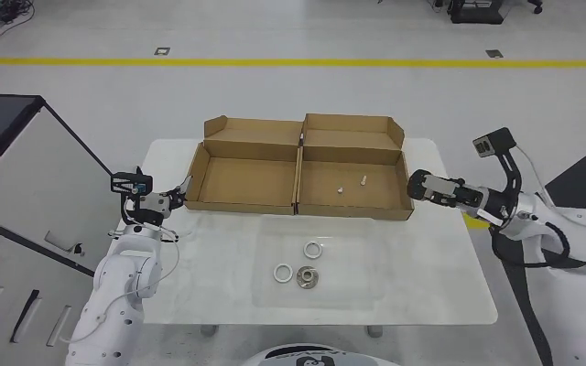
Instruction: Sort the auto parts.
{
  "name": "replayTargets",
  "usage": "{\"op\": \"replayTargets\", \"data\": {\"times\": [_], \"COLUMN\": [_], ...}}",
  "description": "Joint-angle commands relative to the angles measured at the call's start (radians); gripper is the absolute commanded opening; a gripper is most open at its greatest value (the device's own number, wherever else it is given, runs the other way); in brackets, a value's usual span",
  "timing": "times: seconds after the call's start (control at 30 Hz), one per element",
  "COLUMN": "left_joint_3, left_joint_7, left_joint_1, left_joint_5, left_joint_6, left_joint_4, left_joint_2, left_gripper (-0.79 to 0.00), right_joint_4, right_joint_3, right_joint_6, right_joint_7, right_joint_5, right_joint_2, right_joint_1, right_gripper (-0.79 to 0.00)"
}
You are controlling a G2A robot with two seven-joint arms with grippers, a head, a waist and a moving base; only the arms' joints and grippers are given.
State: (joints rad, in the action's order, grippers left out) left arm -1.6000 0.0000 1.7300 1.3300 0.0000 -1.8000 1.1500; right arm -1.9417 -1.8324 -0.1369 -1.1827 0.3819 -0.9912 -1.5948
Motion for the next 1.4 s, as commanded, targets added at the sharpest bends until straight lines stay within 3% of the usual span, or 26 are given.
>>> {"op": "replayTargets", "data": {"times": [0.0,0.77,0.97,1.13,1.37], "left_joint_3": [0.000,0.001,0.036,0.076,0.118], "left_joint_7": [0.000,0.002,-0.146,-0.302,-0.460], "left_joint_1": [0.000,-0.002,0.036,0.069,0.065], "left_joint_5": [0.000,0.008,0.211,0.385,0.405], "left_joint_6": [0.000,-0.004,-0.017,-0.114,-0.235], "left_joint_4": [0.000,-0.007,-0.185,-0.328,-0.457], "left_joint_2": [0.000,0.000,-0.006,-0.012,-0.014], "left_gripper": [0.000,0.000,0.000,0.000,0.000], "right_joint_4": [0.000,0.000,0.000,0.000,0.000], "right_joint_3": [0.000,0.000,0.000,0.000,0.000], "right_joint_6": [0.000,0.000,0.000,0.000,0.000], "right_joint_7": [0.000,0.000,0.000,0.000,0.000], "right_joint_5": [0.000,0.000,0.000,0.000,0.000], "right_joint_2": [0.000,0.000,0.000,0.000,0.000], "right_joint_1": [0.000,0.000,0.000,0.000,0.000], "right_gripper": [0.000,0.000,0.000,0.000,0.000]}}
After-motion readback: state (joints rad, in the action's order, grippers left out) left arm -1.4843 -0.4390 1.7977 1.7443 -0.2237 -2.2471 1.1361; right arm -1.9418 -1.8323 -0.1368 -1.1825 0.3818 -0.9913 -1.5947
